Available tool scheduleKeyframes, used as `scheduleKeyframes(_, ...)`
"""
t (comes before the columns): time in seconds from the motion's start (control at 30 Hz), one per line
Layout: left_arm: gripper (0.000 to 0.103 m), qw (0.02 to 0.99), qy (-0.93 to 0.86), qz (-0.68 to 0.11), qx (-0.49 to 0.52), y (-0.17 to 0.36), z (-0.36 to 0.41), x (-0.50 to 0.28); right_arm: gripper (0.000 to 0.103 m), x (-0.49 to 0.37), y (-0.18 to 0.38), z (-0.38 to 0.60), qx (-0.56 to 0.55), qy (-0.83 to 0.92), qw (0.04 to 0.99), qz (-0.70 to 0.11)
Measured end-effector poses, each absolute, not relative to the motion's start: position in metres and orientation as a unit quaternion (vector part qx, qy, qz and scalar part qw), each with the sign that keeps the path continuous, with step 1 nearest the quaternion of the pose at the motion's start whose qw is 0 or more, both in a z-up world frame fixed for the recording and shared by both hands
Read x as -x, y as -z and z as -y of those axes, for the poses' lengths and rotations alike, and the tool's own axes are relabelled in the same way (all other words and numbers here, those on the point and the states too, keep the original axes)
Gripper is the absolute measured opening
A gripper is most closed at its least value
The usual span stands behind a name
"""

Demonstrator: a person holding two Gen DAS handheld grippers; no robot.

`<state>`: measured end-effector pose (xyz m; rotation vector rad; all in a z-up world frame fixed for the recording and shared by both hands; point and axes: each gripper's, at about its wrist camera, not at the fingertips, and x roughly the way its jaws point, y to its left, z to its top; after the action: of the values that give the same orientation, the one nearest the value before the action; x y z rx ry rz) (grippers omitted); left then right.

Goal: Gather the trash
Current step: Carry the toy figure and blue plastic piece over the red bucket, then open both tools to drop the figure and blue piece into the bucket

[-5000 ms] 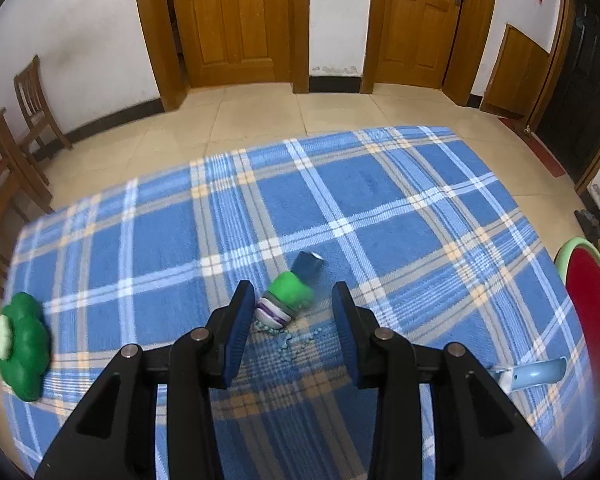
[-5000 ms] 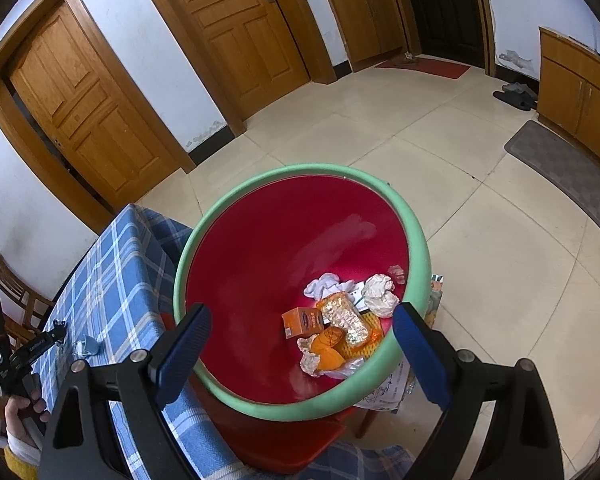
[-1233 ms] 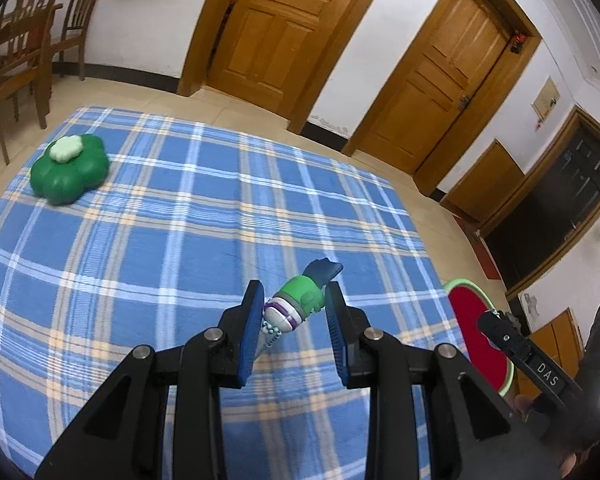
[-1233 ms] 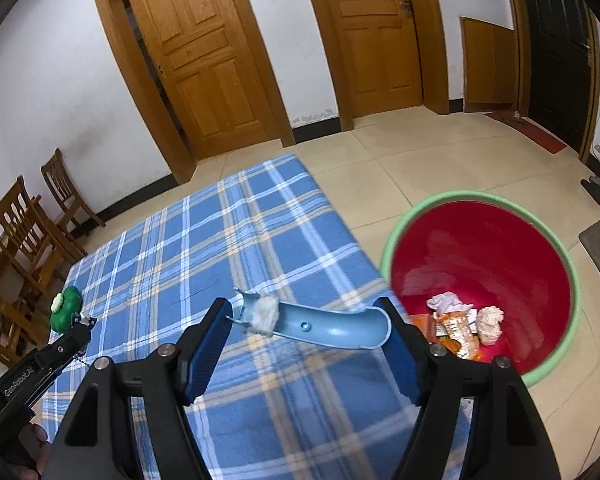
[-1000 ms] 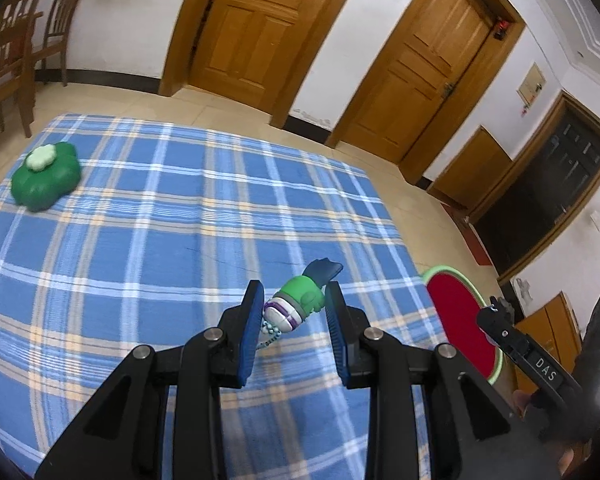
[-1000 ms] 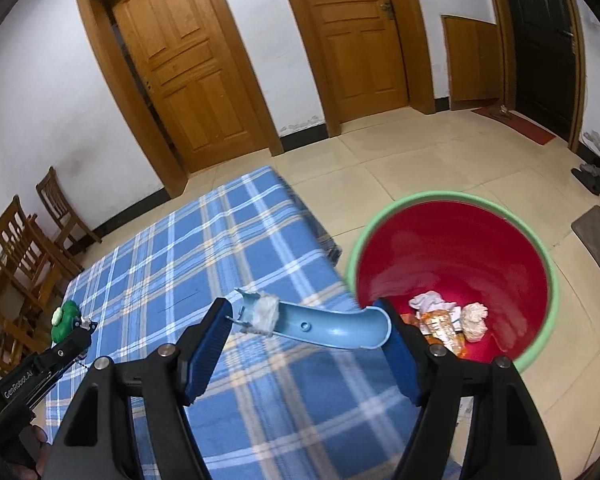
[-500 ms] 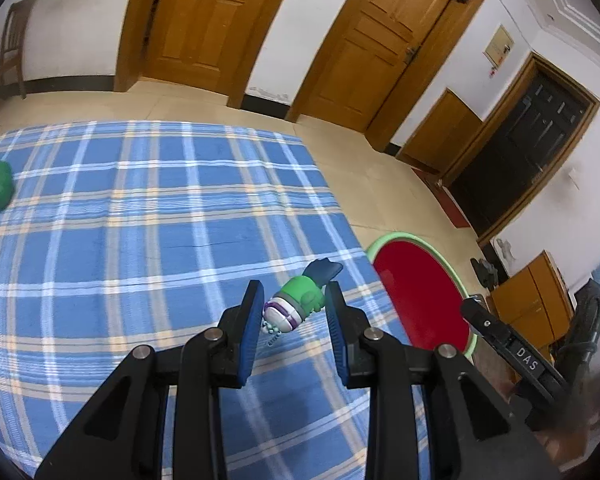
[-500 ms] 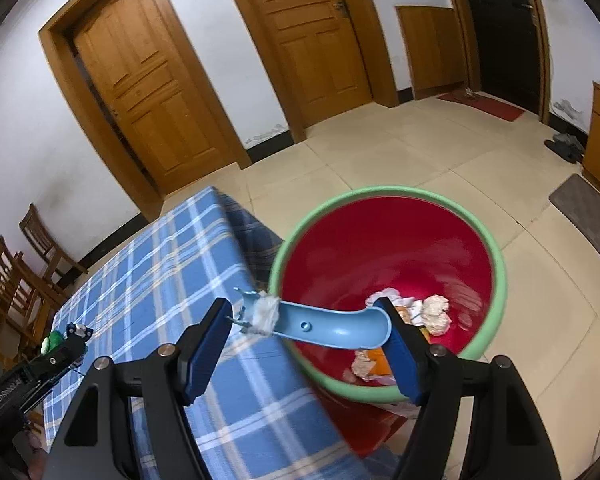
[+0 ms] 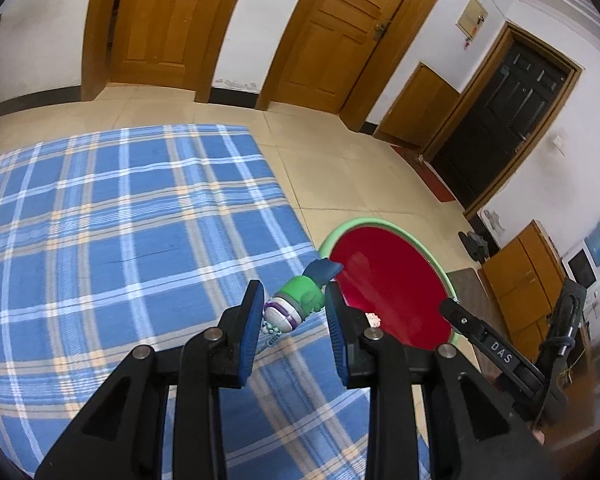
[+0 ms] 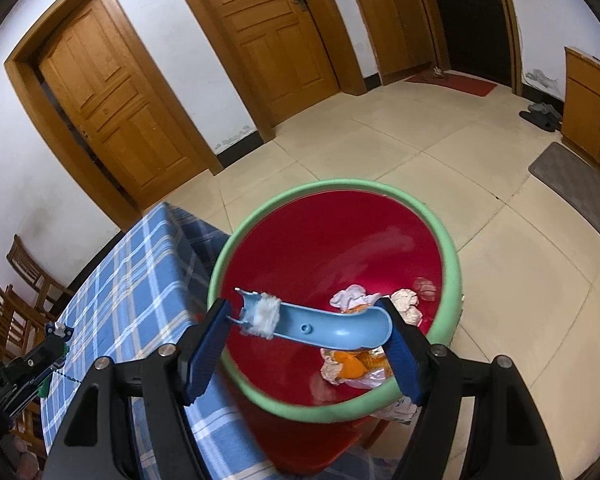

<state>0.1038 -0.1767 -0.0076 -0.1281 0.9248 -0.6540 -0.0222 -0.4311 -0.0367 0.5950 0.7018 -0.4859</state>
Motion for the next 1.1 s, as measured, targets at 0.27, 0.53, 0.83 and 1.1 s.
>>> scheduleKeyframes(0.27,0.031,0.836,0.327,-0.440,0.039,0.007,0.207,-0.104,0.075,0.030,0.041,0.452,-0.301,0.238,0.863,-0.327)
scheduleKeyframes(0.53,0.031,0.828,0.349,-0.439,0.017,0.010,0.238,-0.099,0.076,0.038,0.043,0.464,-0.313,0.242,0.861,-0.319)
scheduleKeyframes(0.83,0.031,0.807,0.390,-0.443,-0.011,0.020,0.282,-0.095,0.077,0.058,0.040,0.482,-0.327,0.258,0.859,-0.299)
scheduleKeyframes(1.1,0.031,0.797,0.399,-0.452,-0.045,0.029,0.313,-0.095,0.078,0.071,0.041,0.495,-0.338,0.267,0.854,-0.291)
